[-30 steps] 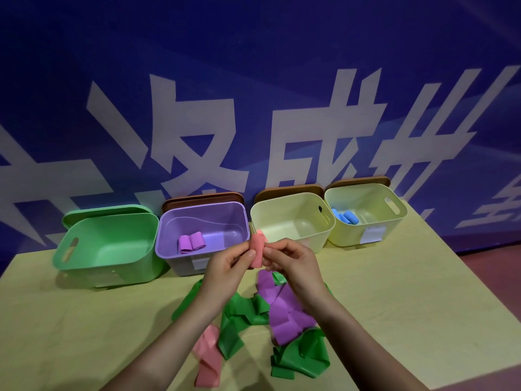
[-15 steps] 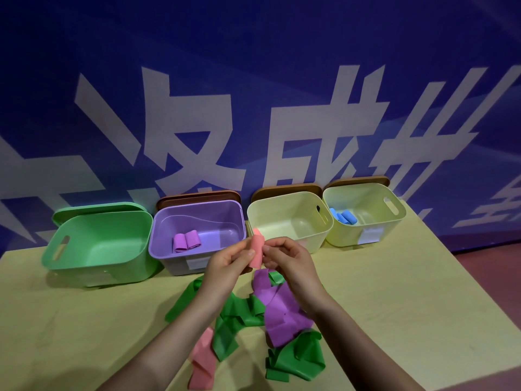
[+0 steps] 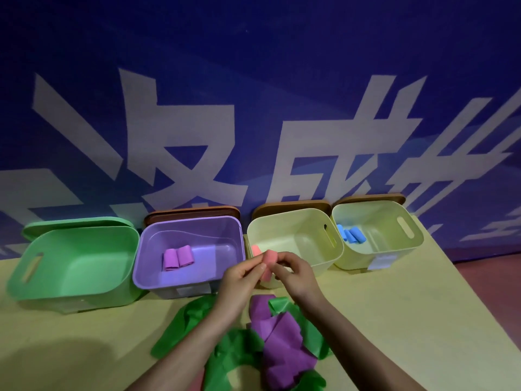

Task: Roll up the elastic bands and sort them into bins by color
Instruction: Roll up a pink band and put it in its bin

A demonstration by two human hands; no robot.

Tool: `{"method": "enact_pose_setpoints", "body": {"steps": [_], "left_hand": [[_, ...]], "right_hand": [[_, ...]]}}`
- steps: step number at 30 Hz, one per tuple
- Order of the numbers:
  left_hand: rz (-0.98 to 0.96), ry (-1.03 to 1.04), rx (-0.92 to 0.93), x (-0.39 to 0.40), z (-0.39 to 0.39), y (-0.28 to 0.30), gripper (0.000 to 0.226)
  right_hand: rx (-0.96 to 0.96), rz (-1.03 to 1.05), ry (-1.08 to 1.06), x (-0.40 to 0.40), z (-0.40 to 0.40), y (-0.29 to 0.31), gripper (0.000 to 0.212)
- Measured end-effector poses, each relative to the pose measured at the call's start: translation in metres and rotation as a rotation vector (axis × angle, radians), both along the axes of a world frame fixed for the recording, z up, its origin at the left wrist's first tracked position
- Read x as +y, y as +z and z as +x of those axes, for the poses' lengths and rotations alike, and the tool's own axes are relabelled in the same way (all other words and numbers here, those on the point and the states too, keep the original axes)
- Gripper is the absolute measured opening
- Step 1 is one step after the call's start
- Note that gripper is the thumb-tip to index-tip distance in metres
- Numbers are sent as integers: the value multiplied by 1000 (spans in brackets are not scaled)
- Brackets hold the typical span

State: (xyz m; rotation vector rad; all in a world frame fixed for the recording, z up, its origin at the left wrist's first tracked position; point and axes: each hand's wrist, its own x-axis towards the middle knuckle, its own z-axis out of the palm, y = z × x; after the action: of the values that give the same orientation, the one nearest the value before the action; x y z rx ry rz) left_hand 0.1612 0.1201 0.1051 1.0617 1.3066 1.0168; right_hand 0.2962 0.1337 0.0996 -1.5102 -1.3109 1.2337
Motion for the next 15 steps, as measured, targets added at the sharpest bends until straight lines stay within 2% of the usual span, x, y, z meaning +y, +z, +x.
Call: {"method": "enact_pose_setpoints", "body": {"steps": [2, 5, 9, 11, 15], "left_hand": [[22, -67, 160, 27, -1, -9, 31], [54, -19, 389, 64, -13, -22, 30], [49, 28, 606, 89, -30, -41, 29], [35, 5, 657, 94, -32, -53, 30], [-16, -13, 599, 100, -26, -68, 32]], "right_hand": [[-66, -36, 10, 30, 3, -3, 11], [-123, -183, -23, 77, 13, -18, 14], [-367, -361, 68, 128, 24, -59, 20], [-442, -463, 115, 143, 23, -81, 24], [-557, -524, 202, 159, 15, -108, 43]]}}
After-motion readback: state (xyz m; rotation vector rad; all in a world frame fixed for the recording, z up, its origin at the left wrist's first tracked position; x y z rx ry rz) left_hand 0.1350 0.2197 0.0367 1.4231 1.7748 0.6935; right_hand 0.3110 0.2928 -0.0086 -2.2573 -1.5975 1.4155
